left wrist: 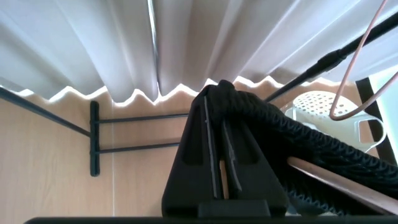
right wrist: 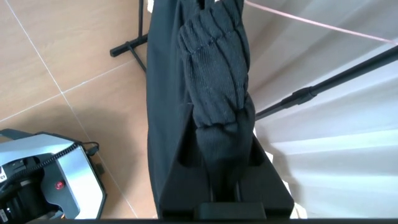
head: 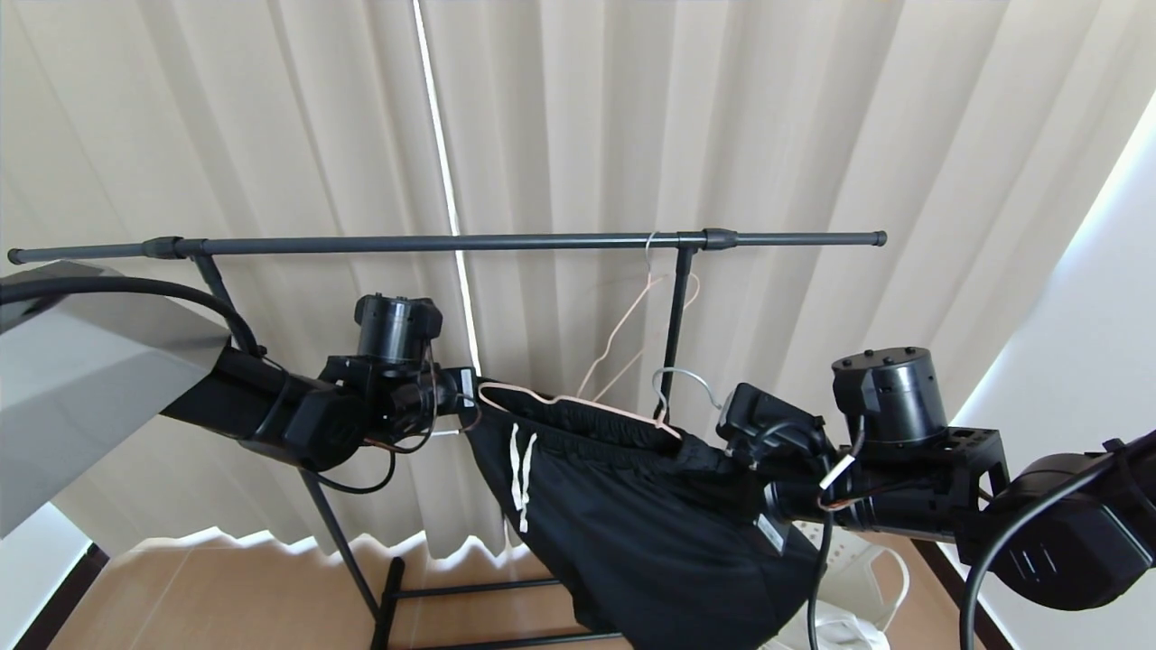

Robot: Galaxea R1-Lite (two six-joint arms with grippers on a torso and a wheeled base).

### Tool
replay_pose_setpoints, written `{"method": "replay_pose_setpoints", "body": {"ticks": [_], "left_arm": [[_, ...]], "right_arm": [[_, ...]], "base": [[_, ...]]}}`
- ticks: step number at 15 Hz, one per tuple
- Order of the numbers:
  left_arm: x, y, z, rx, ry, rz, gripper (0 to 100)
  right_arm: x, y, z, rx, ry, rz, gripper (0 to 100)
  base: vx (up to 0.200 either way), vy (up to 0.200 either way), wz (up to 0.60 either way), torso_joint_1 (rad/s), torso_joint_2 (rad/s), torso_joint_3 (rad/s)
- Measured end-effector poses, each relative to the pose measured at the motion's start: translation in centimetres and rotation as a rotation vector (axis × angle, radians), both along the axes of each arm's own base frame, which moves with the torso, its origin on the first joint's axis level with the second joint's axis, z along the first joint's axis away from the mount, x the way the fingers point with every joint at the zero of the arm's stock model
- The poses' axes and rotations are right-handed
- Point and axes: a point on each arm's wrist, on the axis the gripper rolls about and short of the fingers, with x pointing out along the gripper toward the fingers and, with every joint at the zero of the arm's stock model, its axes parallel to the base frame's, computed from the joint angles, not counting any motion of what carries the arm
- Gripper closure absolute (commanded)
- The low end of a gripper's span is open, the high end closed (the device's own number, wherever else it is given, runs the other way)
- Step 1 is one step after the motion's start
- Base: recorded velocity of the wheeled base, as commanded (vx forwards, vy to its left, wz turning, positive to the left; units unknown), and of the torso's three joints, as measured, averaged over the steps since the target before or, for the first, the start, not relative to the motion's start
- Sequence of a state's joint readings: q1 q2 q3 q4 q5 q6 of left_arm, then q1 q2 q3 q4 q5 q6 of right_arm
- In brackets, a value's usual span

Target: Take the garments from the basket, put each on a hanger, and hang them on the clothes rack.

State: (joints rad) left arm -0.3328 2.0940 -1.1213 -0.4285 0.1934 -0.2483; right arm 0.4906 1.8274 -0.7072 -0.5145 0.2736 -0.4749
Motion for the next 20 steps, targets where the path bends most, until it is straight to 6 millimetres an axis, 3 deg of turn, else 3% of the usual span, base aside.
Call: {"method": "replay_pose_setpoints", "body": {"ticks": [6, 10, 16, 20], "left_arm": [[-1.3, -0.1, 2.9, 0.105, -0.065, -0.076, 100], [-3.8, -1.2, 4.8, 0.177, 0.005, -0.134, 100], [-8.2, -2.6, 10.1, 0.229, 0.115, -0.235, 100], [-8.6, -2.0, 12.3, 0.210, 0.071, -0.222, 100]], "right_arm": [[0.3, 0.1, -0.8, -0.024, 0.016, -0.018, 100], [0.5, 0.2, -1.1, -0.033, 0.022, -0.026, 100], [0.6, 0.2, -1.3, -0.041, 0.023, -0.035, 100], [0.6, 0.2, -1.3, -0.041, 0.023, -0.034, 100]], "base": [[0.000, 0.000, 0.00, 0.000, 0.00, 0.000], [0.000, 0.000, 0.00, 0.000, 0.00, 0.000], [0.000, 0.000, 0.00, 0.000, 0.00, 0.000], [0.000, 0.000, 0.00, 0.000, 0.00, 0.000]]}}
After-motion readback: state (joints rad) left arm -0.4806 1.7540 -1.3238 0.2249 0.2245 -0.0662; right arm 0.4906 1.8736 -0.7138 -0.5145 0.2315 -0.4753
